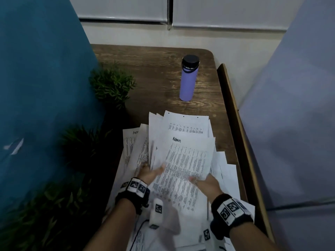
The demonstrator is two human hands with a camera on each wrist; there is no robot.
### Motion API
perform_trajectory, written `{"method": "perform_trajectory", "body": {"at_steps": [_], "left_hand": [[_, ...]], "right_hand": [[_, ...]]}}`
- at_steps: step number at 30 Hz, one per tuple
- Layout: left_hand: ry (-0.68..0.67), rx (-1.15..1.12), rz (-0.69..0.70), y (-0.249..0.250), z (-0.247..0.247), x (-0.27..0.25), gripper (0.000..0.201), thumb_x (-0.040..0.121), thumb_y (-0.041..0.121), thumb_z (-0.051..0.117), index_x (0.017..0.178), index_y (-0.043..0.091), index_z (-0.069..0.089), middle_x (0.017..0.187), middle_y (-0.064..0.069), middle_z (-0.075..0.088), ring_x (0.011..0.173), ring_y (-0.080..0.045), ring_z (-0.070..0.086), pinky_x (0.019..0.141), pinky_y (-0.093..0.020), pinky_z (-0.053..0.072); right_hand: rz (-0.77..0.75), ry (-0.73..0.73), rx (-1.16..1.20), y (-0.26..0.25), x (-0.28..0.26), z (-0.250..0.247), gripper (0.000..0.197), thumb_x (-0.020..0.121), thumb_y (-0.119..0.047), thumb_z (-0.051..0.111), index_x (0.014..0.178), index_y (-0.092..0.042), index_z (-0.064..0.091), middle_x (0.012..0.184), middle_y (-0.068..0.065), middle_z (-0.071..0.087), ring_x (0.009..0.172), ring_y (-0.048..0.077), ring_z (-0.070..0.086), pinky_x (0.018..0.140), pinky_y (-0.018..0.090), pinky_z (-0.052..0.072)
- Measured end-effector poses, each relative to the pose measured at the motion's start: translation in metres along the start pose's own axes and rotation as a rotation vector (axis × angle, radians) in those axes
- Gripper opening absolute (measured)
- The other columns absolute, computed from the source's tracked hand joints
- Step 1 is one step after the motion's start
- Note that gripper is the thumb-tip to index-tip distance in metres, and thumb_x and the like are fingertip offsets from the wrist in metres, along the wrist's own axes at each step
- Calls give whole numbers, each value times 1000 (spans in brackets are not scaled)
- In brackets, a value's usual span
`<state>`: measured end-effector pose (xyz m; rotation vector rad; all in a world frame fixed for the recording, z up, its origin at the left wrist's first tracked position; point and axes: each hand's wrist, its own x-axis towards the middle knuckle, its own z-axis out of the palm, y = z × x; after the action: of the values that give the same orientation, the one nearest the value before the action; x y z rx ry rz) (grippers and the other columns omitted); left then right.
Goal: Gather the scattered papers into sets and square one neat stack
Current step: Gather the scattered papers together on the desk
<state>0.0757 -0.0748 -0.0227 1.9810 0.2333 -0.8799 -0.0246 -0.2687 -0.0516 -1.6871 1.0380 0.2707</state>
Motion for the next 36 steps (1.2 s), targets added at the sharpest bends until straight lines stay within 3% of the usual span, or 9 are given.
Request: {"method": "perform_trajectory", "body": {"at_steps": [3, 7, 14, 17, 22, 24, 26, 30, 36], "left_hand": [[87, 87, 1, -10, 8, 2, 76, 75, 15, 72, 137, 3, 28, 139, -18, 46, 125, -30, 46, 108, -38, 39], [170, -90, 66, -20, 5, -8, 65, 74, -1, 69, 132, -3, 38, 133, -20, 51, 120, -30, 50, 107, -39, 40], [243, -269, 408, 17, -22, -43, 22, 73, -6, 68, 88, 9, 61, 80, -6, 63, 82, -25, 61, 72, -28, 51], [256, -326, 584, 48, -39, -60, 33, 73, -13, 65, 68, 19, 59, 65, 2, 63, 64, -12, 61, 49, -11, 51], [252, -357, 842, 90, -67, -95, 26, 72, -15, 66, 83, 9, 65, 60, 21, 72, 65, 8, 67, 55, -7, 51], [232, -370, 925, 96, -74, -108, 29, 71, -15, 66, 87, 9, 65, 63, 15, 73, 69, 6, 68, 57, -8, 52], [179, -374, 972, 94, -80, -119, 30, 70, -9, 71, 91, 12, 65, 75, 14, 76, 77, -1, 71, 62, -12, 54], [0, -410, 810, 69, -82, -113, 68, 53, 34, 86, 109, 6, 60, 92, 4, 77, 91, -14, 71, 69, -18, 57], [95, -224, 312, 14, -46, -57, 45, 83, 3, 62, 124, -3, 47, 120, -18, 59, 112, -31, 56, 94, -37, 49]], "right_hand": [[29, -46, -94, -3, 0, 0, 67, 80, -28, 73, 133, -1, 43, 134, 12, 51, 126, 29, 48, 98, 28, 40], [56, -119, -27, 4, 9, -13, 55, 70, -5, 80, 118, 8, 55, 118, 16, 65, 110, 29, 60, 94, 34, 50], [-228, -192, 195, -36, -17, -27, 53, 74, -9, 78, 121, -5, 55, 118, 6, 65, 103, 18, 63, 80, 24, 55], [-363, -109, 235, -74, -33, -38, 46, 75, -9, 77, 112, -5, 49, 105, 2, 60, 93, 15, 57, 76, 23, 50], [-591, -25, 245, -120, -72, -60, 29, 71, -13, 79, 84, 9, 66, 84, 21, 72, 76, 27, 71, 69, 31, 58], [-658, 15, 239, -127, -92, -70, 34, 72, -13, 80, 48, -5, 57, 41, 4, 57, 38, 14, 58, 44, 20, 49], [-745, -53, 296, -127, -109, -78, 22, 72, -7, 78, 61, -20, 63, 51, -12, 67, 49, 1, 65, 51, 9, 47], [-726, -252, 354, -108, -116, -86, 42, 72, 3, 75, 104, -22, 63, 92, -12, 75, 86, -5, 69, 68, 9, 52], [-409, -193, 251, -58, -62, -47, 24, 83, -11, 69, 106, -14, 63, 117, 11, 67, 82, 1, 69, 70, 14, 53]]}}
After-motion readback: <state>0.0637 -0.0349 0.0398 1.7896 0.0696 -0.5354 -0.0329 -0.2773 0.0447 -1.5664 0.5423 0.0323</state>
